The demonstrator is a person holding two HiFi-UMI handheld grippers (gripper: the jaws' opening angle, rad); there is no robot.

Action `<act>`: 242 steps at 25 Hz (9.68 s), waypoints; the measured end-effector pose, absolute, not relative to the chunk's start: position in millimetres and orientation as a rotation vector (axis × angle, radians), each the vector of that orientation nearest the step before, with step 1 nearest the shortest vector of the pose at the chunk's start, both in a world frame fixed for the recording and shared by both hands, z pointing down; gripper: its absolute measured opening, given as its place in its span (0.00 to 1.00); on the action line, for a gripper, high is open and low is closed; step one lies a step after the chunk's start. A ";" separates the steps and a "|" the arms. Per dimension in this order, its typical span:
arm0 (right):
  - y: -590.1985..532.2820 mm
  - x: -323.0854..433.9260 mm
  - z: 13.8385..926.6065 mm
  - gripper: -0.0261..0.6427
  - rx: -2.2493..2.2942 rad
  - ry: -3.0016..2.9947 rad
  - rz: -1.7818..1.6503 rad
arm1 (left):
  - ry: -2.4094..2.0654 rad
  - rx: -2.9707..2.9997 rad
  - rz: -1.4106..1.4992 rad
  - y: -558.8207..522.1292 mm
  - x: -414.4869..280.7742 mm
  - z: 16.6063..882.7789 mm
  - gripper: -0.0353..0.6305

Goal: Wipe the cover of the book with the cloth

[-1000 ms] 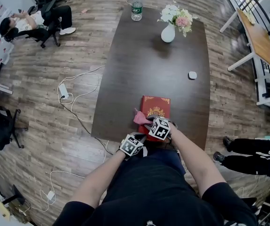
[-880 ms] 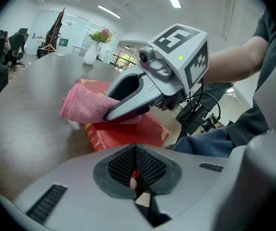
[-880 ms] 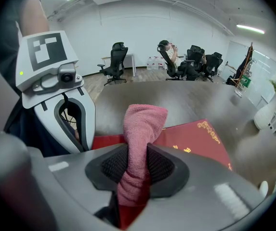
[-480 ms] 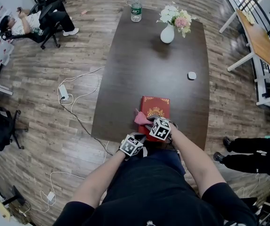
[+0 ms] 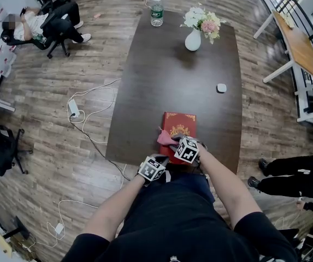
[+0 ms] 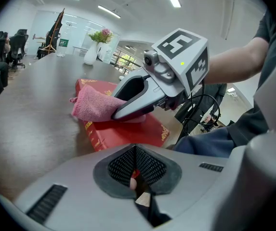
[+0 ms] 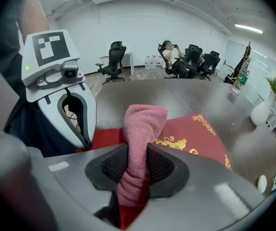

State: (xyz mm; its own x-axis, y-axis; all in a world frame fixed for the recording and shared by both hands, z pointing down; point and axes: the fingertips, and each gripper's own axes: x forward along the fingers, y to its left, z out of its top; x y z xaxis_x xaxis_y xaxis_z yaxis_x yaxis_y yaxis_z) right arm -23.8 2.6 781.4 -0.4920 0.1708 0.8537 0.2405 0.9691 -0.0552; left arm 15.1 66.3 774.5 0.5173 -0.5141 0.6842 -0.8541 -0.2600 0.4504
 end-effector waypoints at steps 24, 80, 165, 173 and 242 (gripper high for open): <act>-6.8 -1.8 778.5 0.21 -0.255 -2.094 -0.079 | -1.131 1.928 0.525 66.8 13.4 771.5 0.05; -38.4 68.3 773.6 0.21 -0.142 -2.078 -0.057 | -1.122 1.942 0.539 67.0 14.3 774.6 0.05; 33.9 -32.5 779.2 0.21 -0.364 -2.051 -0.173 | -1.165 1.908 0.533 86.6 5.5 769.6 0.05; 30.7 -29.4 781.7 0.21 -0.343 -2.060 -0.155 | -1.161 1.910 0.511 85.5 6.3 772.4 0.05; 6.0 23.8 777.9 0.21 -0.249 -2.069 -0.109 | -1.166 1.905 0.559 84.8 4.8 769.4 0.05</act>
State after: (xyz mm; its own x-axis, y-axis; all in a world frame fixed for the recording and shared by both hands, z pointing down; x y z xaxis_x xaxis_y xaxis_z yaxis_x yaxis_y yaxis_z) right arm 23.8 6.0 777.9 -0.4721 0.1316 0.8716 0.2221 0.9747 -0.0269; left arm 4.8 84.8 769.4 0.4738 -0.5182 0.7120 -0.8797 -0.2405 0.4103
